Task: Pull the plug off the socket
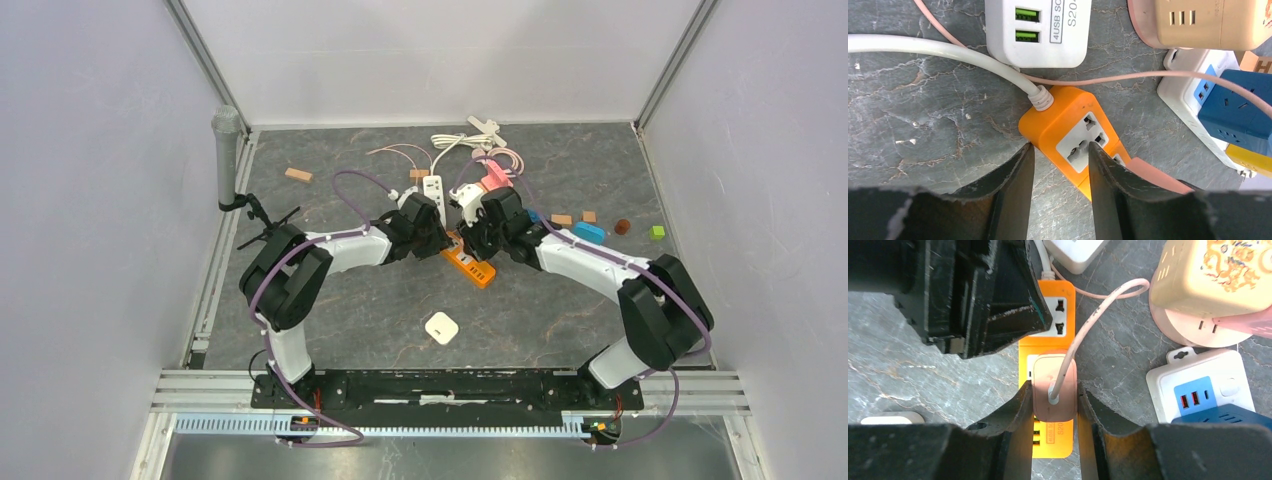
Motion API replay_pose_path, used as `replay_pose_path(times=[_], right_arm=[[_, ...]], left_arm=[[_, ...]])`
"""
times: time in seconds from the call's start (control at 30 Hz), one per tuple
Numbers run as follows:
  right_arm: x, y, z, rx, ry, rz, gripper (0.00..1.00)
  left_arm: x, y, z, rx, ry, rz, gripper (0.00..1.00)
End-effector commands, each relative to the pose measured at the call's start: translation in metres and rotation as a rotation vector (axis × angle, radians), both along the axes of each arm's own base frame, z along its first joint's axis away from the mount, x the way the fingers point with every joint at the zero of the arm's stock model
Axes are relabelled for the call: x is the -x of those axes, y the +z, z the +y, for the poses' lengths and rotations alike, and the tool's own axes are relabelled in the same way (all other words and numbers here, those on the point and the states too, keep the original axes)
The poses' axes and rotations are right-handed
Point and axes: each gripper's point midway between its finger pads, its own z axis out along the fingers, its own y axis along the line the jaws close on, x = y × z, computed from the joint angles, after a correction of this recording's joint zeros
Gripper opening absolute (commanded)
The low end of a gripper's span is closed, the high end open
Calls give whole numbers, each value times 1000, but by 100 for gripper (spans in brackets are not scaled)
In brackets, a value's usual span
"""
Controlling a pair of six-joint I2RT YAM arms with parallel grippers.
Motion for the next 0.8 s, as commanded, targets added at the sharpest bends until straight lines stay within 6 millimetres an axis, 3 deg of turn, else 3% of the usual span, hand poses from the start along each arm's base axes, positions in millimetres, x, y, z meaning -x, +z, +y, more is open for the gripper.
replay_pose_path(times=[0.0,0.17,0.33,0.43,0.57,0.7,0.77], right_arm=[[-12,44,17,-135,-13,-102,0],[-16,57,18,-155,-27,-124,0],[-18,65,6,-116,-63,-135,0],[-17,74,-7,-90,-106,-142,0],[-14,88,-26,-62,-174,-147,0],[-8,101,-34,-83,-231,-130,0],[-6,109,-36,-103,-246,-135,0]], left_arm=[[33,-56,32,-183,20,150,46],[43,-65,41,-221,30,177,45],[32,-43,34,-208,-6,121,46],[19,-7,20,-167,-65,38,51],[4,60,4,-100,-140,-101,60],[1,114,16,-110,-133,-211,71],[4,131,31,-134,-108,-244,75]])
